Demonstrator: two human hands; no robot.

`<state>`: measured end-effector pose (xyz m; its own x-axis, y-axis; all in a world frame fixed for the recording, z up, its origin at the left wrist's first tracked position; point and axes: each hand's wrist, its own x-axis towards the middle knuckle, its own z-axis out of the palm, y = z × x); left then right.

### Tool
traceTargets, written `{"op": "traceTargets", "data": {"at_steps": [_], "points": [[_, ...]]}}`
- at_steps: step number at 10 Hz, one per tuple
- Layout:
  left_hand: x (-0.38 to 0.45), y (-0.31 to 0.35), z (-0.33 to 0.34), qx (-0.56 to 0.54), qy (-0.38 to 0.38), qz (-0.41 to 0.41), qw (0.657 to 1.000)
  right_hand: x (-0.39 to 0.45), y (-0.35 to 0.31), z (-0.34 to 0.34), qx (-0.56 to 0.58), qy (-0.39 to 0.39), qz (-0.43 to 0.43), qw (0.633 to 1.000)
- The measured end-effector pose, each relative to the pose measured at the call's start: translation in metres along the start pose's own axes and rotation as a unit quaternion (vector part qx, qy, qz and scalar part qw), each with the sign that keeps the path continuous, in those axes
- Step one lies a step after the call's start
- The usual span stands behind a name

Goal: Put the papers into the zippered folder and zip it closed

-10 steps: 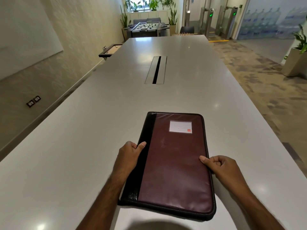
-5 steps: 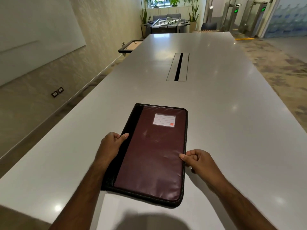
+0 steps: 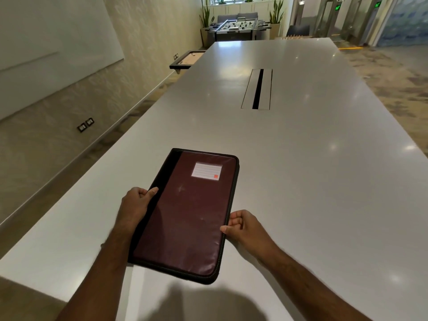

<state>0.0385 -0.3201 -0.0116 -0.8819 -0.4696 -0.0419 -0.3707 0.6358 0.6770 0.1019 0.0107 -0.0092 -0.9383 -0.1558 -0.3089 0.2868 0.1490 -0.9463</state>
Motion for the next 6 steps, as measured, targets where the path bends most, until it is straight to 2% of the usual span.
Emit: {"op": "traceTargets", "data": {"at_steps": [2,3,5,6], "points": [[0.000,-0.011,0.004,0.010,0.006,0.009,1.000,0.004,0.004,0.006,-0.112,0.004,-0.028,0.993],[0.000,-0.014,0.003,0.010,0.011,0.020,1.000,0.005,0.007,0.007,-0.178,0.030,-0.067,0.981],[-0.011,-0.001,0.008,0.117,0.069,0.035,0.990,0.002,0.010,0.002,-0.204,0.015,-0.089,0.975],[-0.020,0.021,0.022,0.167,0.106,0.078,0.977,-0.003,0.015,-0.013,-0.217,0.029,-0.097,0.971]]}}
